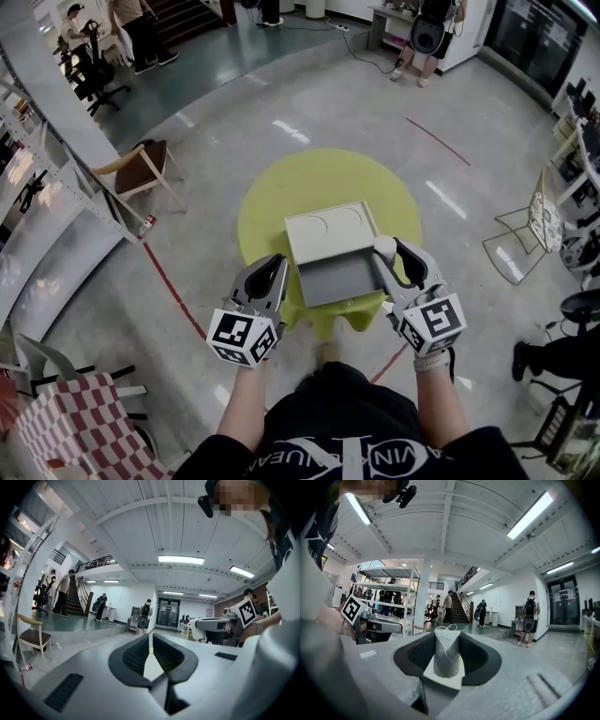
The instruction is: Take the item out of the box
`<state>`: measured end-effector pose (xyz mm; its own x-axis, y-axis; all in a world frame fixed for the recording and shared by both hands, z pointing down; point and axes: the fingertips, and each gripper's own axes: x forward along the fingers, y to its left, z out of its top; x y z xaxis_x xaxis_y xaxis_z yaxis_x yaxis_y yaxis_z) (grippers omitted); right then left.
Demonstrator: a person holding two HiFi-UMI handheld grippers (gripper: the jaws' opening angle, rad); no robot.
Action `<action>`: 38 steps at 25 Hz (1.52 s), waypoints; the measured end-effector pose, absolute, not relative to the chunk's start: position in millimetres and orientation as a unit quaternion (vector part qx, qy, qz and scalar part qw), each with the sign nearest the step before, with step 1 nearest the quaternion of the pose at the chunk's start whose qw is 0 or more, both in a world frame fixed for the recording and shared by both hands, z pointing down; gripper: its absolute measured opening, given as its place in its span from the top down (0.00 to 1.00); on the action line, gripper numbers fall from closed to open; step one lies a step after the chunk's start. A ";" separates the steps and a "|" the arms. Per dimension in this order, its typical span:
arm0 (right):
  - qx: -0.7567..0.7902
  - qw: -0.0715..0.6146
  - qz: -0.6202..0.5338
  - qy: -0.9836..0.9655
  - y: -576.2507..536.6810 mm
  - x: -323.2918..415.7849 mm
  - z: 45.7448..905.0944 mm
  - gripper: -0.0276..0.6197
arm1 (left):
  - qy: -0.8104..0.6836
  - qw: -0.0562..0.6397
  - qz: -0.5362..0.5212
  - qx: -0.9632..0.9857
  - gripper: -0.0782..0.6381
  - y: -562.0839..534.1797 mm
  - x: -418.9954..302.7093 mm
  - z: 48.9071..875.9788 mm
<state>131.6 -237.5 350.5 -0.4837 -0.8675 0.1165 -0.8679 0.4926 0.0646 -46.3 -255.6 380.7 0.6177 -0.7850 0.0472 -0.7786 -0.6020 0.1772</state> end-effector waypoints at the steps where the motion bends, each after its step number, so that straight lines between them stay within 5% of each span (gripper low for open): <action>1: 0.505 0.067 0.002 -0.861 -237.2 132.3 350.9 0.71 | -0.436 0.092 -0.018 0.895 0.85 -255.3 -45.4 381.6; 38: 0.505 0.073 0.011 -0.860 -233.7 131.6 362.9 0.71 | -0.434 0.104 -0.019 0.895 0.85 -247.9 -47.9 392.3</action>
<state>131.6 -233.7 362.9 -0.4795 -0.8669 0.1362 -0.8700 0.4900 0.0555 -47.9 -247.9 392.3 0.6222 -0.7809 0.0564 -0.7729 -0.6011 0.2033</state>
